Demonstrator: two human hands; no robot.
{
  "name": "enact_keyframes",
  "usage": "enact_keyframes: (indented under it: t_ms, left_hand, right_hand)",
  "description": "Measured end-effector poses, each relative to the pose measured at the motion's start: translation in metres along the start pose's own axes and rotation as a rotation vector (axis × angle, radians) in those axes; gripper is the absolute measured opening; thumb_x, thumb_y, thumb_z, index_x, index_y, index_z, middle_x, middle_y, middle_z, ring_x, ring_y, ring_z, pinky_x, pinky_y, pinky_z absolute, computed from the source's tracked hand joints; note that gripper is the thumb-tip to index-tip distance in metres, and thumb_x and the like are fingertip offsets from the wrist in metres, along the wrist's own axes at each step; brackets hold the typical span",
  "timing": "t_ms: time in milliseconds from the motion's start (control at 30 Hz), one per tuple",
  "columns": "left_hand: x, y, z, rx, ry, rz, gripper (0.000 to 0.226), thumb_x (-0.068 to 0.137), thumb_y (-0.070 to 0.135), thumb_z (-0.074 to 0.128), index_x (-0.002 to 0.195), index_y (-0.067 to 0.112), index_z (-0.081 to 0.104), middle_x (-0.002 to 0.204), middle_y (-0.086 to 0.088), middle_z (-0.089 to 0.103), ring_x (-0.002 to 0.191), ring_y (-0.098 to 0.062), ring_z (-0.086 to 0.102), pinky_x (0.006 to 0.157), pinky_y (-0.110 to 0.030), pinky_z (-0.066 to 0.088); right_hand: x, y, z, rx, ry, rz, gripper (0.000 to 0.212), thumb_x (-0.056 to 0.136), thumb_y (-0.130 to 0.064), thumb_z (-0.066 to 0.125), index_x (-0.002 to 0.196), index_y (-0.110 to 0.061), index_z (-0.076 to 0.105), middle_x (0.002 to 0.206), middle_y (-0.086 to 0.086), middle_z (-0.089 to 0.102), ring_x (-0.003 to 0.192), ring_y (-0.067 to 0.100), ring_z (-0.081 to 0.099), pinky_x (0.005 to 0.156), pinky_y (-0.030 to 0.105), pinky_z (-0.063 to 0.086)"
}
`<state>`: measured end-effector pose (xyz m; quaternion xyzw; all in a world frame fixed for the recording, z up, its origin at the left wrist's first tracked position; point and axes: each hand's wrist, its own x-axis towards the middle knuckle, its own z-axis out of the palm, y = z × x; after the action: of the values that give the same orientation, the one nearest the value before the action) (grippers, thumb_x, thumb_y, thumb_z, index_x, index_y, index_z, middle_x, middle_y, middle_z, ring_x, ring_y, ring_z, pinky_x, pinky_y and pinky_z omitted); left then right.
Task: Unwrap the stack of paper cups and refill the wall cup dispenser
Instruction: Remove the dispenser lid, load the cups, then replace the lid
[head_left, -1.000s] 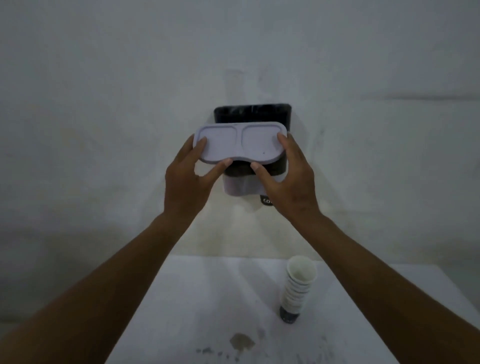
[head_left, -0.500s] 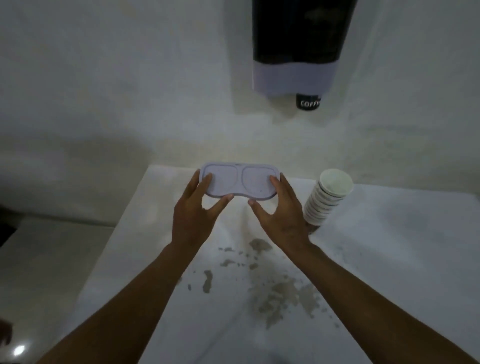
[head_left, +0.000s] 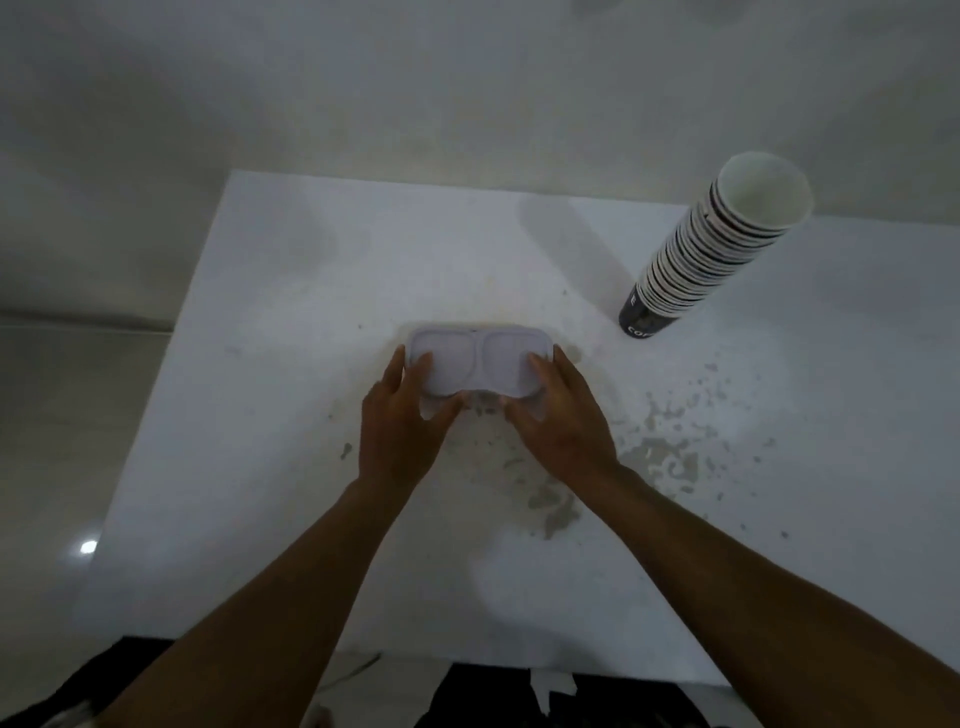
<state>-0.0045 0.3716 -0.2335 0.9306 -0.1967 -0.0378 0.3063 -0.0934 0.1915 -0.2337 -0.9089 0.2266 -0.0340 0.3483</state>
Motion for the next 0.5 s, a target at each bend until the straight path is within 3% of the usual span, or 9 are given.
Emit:
enact_keyframes:
  t_ms: [100,200,333,433,500]
  left_hand:
    - [-0.002,-0.008,0.009,0.078,-0.022,-0.015,0.067,0.085,0.056,0.059,0.140,0.018,0.051,0.151,-0.015,0.044,0.132,-0.034,0.050,0.105,-0.056,0.042]
    - [-0.006,-0.009,0.015,0.152,-0.035,-0.033,0.064,0.087,0.053,0.063,0.141,0.021,0.050,0.153,-0.013,0.041,0.138,-0.031,0.042,0.114,-0.056,0.030]
    - [-0.004,0.003,0.012,0.138,-0.058,-0.044,0.072,0.086,0.062,0.058,0.144,0.022,0.047,0.158,-0.013,0.035,0.146,-0.030,0.031,0.118,-0.052,0.025]
    - [0.011,0.031,0.004,0.066,-0.029,0.081,0.071,0.085,0.062,0.055,0.138,0.015,0.055,0.150,-0.012,0.046,0.135,-0.030,0.047,0.109,-0.051,0.042]
    - [0.026,0.063,-0.006,-0.039,-0.006,0.121,0.067,0.085,0.062,0.057,0.136,0.018,0.057,0.148,-0.007,0.050,0.131,-0.026,0.051,0.108,-0.044,0.044]
  right_hand:
    - [0.002,0.006,0.008,-0.092,0.027,-0.032,0.068,0.089,-0.045,0.066,0.146,-0.018,0.043,0.156,0.013,0.038,0.144,0.030,0.034,0.117,0.051,0.031]
    - [0.002,0.010,0.012,-0.126,0.012,-0.028,0.065,0.089,-0.043,0.065,0.145,-0.016,0.045,0.155,0.015,0.038,0.146,0.031,0.030,0.121,0.055,0.016]
    - [-0.001,0.006,0.001,-0.115,0.049,-0.054,0.060,0.089,-0.041,0.064,0.142,-0.016,0.049,0.154,0.014,0.041,0.143,0.032,0.037,0.115,0.054,0.033]
    - [-0.001,-0.009,-0.028,-0.060,0.176,-0.109,0.048,0.093,-0.039,0.061,0.136,-0.018,0.056,0.150,0.004,0.048,0.135,0.022,0.047,0.109,0.039,0.043]
    - [-0.004,-0.020,-0.056,-0.042,0.337,-0.200,0.040,0.094,-0.032,0.062,0.130,-0.015,0.062,0.141,0.003,0.058,0.128,0.018,0.055,0.104,0.030,0.045]
